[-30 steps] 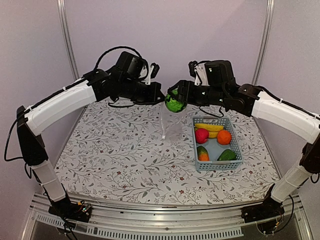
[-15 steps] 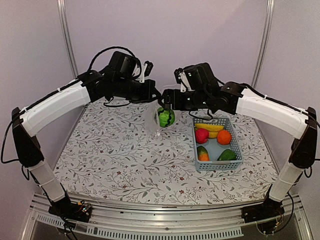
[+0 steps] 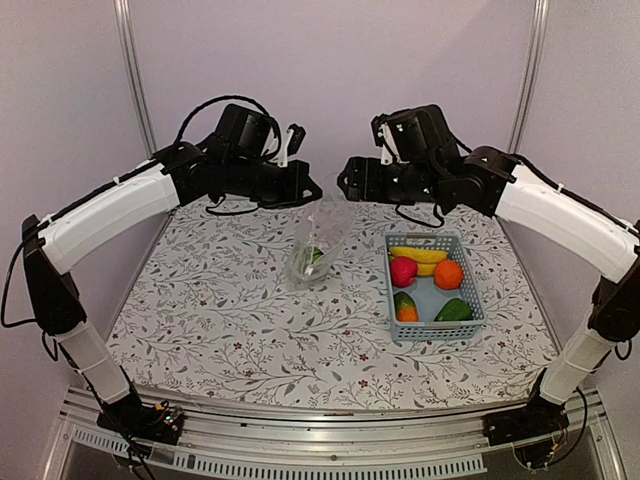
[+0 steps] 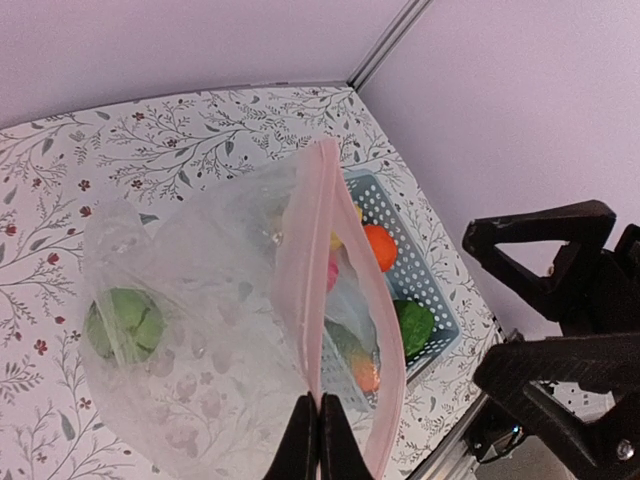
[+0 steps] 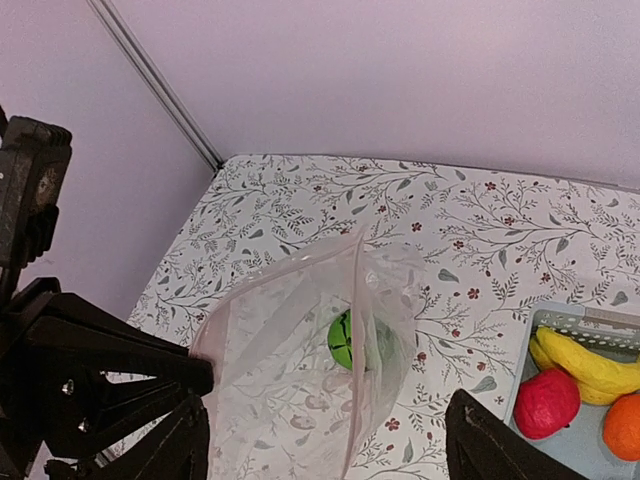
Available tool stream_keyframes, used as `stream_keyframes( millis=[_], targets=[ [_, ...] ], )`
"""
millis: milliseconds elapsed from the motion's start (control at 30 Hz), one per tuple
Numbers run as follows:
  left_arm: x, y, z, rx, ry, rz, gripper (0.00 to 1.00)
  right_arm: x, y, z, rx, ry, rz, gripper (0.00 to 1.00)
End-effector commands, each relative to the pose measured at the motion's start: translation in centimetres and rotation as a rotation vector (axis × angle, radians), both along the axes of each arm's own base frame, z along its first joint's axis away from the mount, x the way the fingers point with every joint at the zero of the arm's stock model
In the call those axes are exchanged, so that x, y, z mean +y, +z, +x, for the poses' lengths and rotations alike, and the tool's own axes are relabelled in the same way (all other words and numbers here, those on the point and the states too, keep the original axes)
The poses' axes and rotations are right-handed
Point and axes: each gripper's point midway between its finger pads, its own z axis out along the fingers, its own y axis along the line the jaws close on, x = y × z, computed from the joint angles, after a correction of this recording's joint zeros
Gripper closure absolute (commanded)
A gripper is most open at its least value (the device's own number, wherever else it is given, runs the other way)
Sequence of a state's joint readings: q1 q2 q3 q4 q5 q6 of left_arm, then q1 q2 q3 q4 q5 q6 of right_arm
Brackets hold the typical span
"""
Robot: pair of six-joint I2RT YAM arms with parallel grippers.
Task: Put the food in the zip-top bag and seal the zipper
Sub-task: Place the fake fruit in the zipper food storage bag, then adjust the zipper food storage bag at the center of the board.
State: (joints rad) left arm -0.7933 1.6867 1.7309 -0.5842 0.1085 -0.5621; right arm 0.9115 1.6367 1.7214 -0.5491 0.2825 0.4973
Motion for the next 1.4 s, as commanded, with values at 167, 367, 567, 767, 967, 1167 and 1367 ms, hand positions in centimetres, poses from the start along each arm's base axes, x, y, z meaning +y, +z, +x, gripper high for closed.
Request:
stream_keyframes(
  millis=[167,367,567,767,967,1167,1367],
  targets=[
    [0.3,0.3,-0.6,0.015,-0.015,-0.011,1.0,0.6,-7.2,0.8,0.163,-0.061,-0.141,0.33],
    [1.4,-0.3,-0.3,0.025,0.029,0.044,0.97,1.8,-7.7,1.1,0.195,-0.052,-0.128,0.96],
    [1.8,-2.2,-0.5,0.058,0.07,0.123,0.54,2.5,-6.7,0.7,0.224,-0.034,-0.061,1.0],
    [2.0,-2.8,-0.9,0.044,0.106,0.183,0.53,3.3,-5.9,0.2,0.258,-0.011,-0.002,1.0],
    [3.7,-2.9,-0.3,0.024,0.211,0.268,0.69,3.8,-5.3,-0.1,0.274,0.005,0.031,1.0],
    [4.2,-2.2,-0.3,-0.005,0.226,0.29,0.97,3.9,-5.8,-0.3,0.292,0.016,0.031,1.0],
    [4.1,-1.8,-0.4,-0.014,0.215,0.286,1.0,4.3,-4.4,-0.7,0.303,0.108,0.078,0.73]
  ],
)
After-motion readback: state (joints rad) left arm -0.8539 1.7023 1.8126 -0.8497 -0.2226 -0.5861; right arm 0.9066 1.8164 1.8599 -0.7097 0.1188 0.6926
